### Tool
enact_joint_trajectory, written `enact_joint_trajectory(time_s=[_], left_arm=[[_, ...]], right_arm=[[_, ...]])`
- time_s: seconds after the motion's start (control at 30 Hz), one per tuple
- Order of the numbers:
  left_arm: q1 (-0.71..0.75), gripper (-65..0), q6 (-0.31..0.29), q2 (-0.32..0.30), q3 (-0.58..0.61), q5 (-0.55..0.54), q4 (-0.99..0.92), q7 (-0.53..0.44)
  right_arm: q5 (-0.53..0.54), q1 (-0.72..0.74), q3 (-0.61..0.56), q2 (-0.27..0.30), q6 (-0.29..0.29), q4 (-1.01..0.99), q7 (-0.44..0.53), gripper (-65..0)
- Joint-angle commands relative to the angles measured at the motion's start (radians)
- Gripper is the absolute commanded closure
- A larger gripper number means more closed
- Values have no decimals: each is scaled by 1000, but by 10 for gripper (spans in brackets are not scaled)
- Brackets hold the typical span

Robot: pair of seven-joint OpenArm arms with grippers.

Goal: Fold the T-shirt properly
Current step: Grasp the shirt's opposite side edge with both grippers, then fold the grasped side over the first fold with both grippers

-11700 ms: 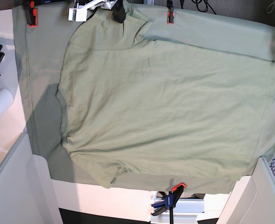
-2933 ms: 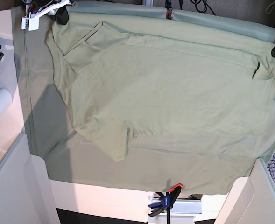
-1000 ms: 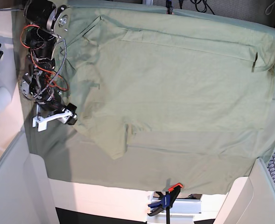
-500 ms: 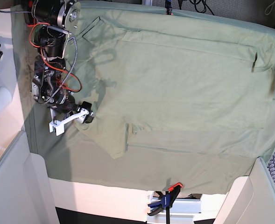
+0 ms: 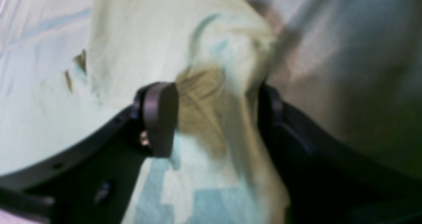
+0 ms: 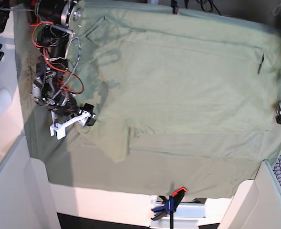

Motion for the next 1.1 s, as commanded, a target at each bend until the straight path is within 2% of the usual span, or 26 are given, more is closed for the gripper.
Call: enact_joint_trajectory(time_s=[0.0,0.13,0.37,0.5,0.57,0.63,0.67,0.73,0.77,0.8,0.87,0.97,1.07], left_arm=[[-48,-331,-4,-6,9,-2,-35,-32],[-131,-331,-4,39,26,10,-154,-60],[-165,-326,-8,71,27,15,-163,-56],[-162,-268,-8,89,35,25,-163,-51],[-163,-263,-13,91,39,21,-162,-53],[-165,-200,-59,90,39,16,-161,-67],[-165,-136,-81,89,39,16,-161,-72],[-165,-10,-117,90,39,10,-161,-83],[-165,0,-134,89,39,1,-161,-89],[-165,0,-157,86,39,-14,-161,-89],[-165,0,-248,73,39,-89,-154,-60],[-161,0,-249,44,39,-254,-123,50],[-146,0,-249,11,39,-339,-67,140]], right_arm=[[4,26,-2,5,0,15,0,-351],[4,26,-2,5,0,15,0,-351],[4,26,-2,6,0,15,-15,-351],[5,26,-2,5,-1,15,-15,-351],[5,26,-2,5,-1,15,-14,-351],[5,26,-2,5,0,15,-13,-340],[4,26,-2,5,-1,15,-11,-301],[4,26,-2,5,-1,15,-6,-143],[4,26,-2,6,0,15,-2,-49],[4,26,-2,6,0,16,-3,0],[5,28,-2,10,0,23,-15,0],[7,25,-2,17,1,65,-40,0],[43,-3,-2,32,9,147,-94,0]])
